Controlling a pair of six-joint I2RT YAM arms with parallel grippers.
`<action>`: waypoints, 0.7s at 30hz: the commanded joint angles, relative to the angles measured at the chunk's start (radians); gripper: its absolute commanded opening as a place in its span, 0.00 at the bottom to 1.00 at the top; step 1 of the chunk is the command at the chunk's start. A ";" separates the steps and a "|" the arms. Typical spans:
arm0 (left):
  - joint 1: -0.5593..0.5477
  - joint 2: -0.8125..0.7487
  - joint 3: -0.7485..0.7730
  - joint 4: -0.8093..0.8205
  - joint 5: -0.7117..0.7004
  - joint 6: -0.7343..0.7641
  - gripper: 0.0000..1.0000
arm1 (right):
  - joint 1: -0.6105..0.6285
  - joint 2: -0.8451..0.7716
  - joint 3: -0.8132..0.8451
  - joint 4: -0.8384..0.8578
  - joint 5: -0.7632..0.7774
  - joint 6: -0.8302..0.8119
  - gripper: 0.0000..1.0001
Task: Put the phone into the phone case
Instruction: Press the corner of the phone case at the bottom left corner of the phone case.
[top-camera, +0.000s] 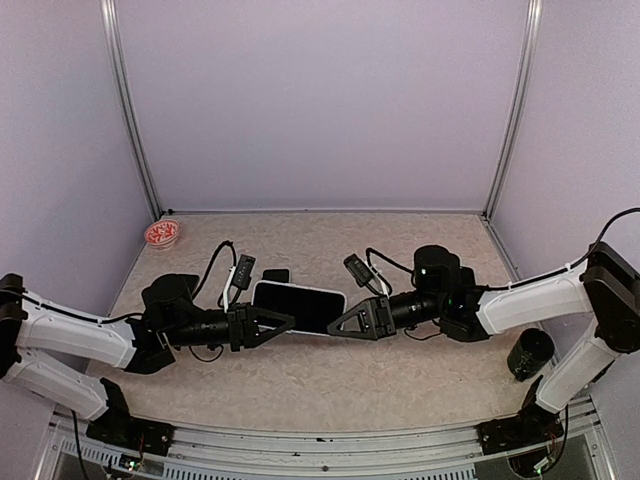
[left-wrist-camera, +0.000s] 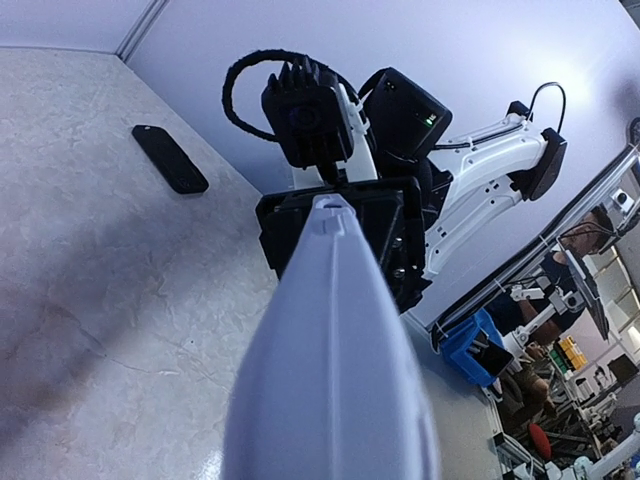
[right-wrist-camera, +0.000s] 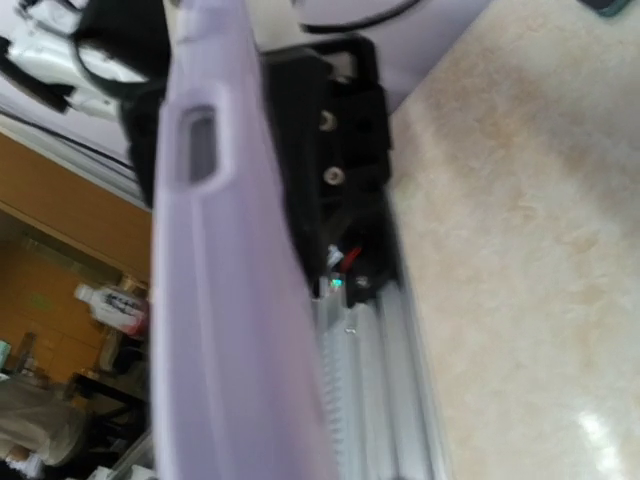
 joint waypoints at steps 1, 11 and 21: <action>-0.006 -0.042 0.039 -0.031 -0.032 0.084 0.00 | 0.006 -0.064 0.058 -0.238 0.086 -0.133 0.58; -0.006 -0.079 0.044 -0.123 -0.052 0.090 0.00 | 0.029 -0.415 -0.013 -0.560 0.566 -0.646 0.99; -0.007 -0.053 0.106 -0.221 -0.064 0.066 0.00 | 0.123 -0.431 0.009 -0.604 0.789 -0.928 0.99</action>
